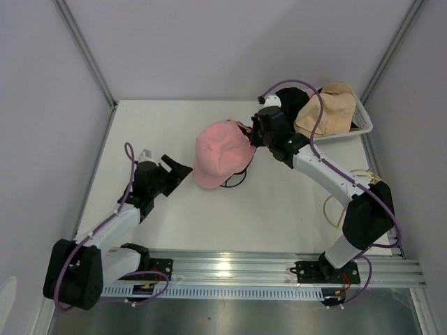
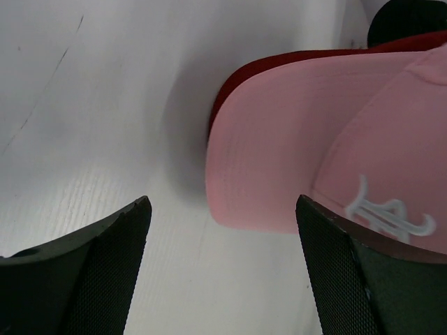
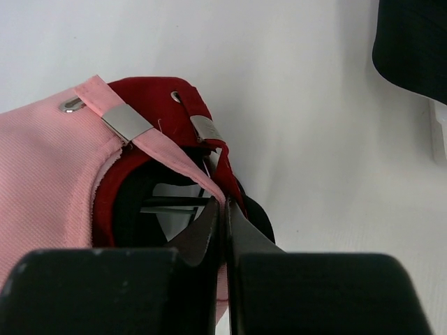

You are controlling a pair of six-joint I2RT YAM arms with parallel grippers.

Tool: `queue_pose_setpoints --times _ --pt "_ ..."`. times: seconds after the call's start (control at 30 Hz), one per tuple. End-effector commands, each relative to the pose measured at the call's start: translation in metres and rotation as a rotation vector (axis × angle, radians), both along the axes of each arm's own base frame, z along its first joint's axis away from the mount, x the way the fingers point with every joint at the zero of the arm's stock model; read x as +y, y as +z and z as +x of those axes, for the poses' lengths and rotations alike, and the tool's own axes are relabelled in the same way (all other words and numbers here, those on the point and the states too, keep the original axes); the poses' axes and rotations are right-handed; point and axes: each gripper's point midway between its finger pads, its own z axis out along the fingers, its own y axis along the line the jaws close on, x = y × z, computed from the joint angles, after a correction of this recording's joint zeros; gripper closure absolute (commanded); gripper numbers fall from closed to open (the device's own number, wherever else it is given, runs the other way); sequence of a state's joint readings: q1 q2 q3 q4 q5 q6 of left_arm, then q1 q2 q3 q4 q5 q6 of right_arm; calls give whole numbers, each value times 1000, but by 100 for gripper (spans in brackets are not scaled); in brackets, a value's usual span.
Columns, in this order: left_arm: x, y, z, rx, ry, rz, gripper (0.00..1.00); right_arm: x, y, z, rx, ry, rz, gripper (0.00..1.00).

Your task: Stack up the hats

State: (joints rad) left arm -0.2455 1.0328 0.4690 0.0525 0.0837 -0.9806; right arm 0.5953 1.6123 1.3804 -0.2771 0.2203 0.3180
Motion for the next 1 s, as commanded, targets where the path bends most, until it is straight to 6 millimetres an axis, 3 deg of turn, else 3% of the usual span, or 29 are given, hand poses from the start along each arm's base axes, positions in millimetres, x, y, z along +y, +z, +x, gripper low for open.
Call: queue_pose_setpoints --times 0.0,0.03,0.23,0.37,0.5,0.8,0.83,0.97 --pt "-16 25 19 -143 -47 -142 14 -21 -17 3 26 -99 -34 100" --pt "-17 29 22 -166 -50 -146 15 -27 -27 0 46 -116 -41 100" --pt "-23 30 40 -172 -79 -138 15 -41 -42 -5 75 -171 -44 100" --pt "-33 19 48 -136 -100 -191 19 -51 -49 -5 92 -197 -59 100" --pt "-38 10 59 -134 -110 -211 21 -54 -49 -5 94 -201 -60 100" --pt "-45 32 80 -314 -167 -256 24 -56 -58 -2 130 -200 -19 100" --pt "-48 41 81 -356 -179 -286 26 -56 -58 -2 134 -198 -15 100" --pt "-55 27 86 -337 -194 -350 31 -53 -63 0 149 -195 -12 100"
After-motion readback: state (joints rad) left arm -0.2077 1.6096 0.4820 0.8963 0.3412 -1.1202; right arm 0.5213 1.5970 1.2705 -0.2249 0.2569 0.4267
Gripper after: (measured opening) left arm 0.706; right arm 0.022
